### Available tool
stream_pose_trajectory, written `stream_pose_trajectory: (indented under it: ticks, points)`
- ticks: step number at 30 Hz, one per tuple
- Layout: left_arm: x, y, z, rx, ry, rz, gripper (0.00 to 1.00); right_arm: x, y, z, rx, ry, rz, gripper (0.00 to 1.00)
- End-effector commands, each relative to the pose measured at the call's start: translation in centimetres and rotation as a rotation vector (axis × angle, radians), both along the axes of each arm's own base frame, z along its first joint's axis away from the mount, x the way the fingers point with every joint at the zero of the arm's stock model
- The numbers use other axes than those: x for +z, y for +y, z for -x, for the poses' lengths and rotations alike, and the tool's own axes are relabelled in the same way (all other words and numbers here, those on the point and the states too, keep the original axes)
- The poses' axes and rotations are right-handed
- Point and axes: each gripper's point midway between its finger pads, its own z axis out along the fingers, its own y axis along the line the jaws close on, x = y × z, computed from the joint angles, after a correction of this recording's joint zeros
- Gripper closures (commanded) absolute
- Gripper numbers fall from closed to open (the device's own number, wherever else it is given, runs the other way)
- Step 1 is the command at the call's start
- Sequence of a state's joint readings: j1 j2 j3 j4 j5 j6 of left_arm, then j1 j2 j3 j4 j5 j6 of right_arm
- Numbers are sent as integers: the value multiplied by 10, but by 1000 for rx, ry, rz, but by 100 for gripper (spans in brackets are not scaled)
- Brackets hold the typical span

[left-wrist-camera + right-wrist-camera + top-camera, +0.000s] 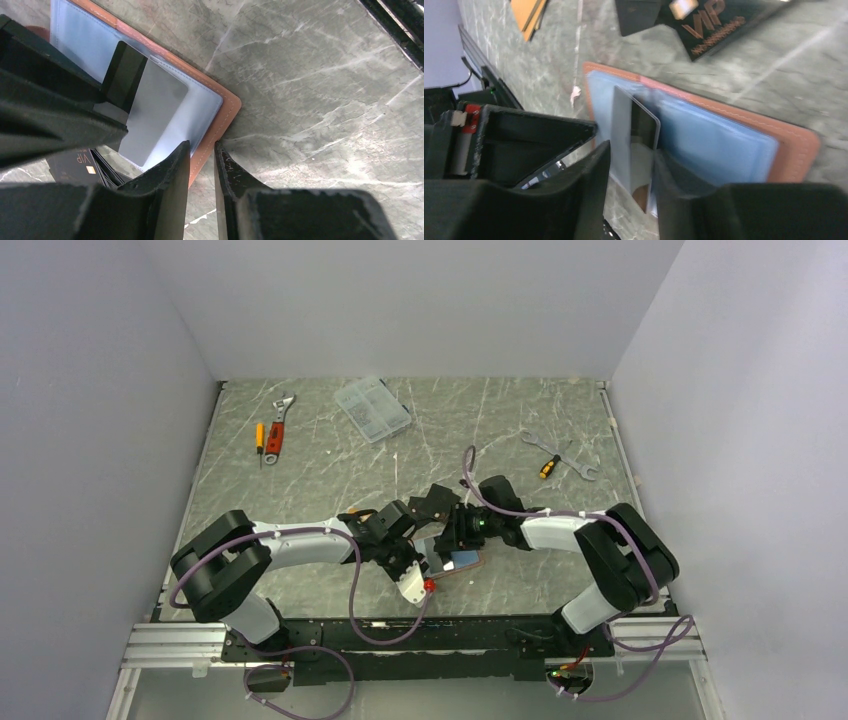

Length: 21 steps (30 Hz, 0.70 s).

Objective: Put the credit cards into the card holder
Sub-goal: Insert the credit card into the card holder.

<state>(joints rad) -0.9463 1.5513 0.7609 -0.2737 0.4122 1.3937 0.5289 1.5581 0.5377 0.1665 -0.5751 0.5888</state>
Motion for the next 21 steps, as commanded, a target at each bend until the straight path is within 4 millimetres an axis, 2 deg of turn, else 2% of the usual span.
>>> stream_pose_trajectory:
  ticks: [1, 4, 9, 16, 21]
  points:
    - [-4, 1, -3, 19, -14, -2, 75, -23, -21, 9, -53, -6, 210, 51]
    - [-3, 1, -5, 40, -28, 18, 79, -19, -22, 10, -74, -25, 236, 43]
    - [-4, 3, -7, 42, -69, 47, 79, -14, -10, 9, -63, -44, 228, 43]
    - [2, -1, -12, 61, -101, 99, 84, -19, 5, 21, -26, -50, 275, 43]
    - [11, -8, -17, 76, -133, 157, 87, -20, 7, 29, -6, -67, 324, 31]
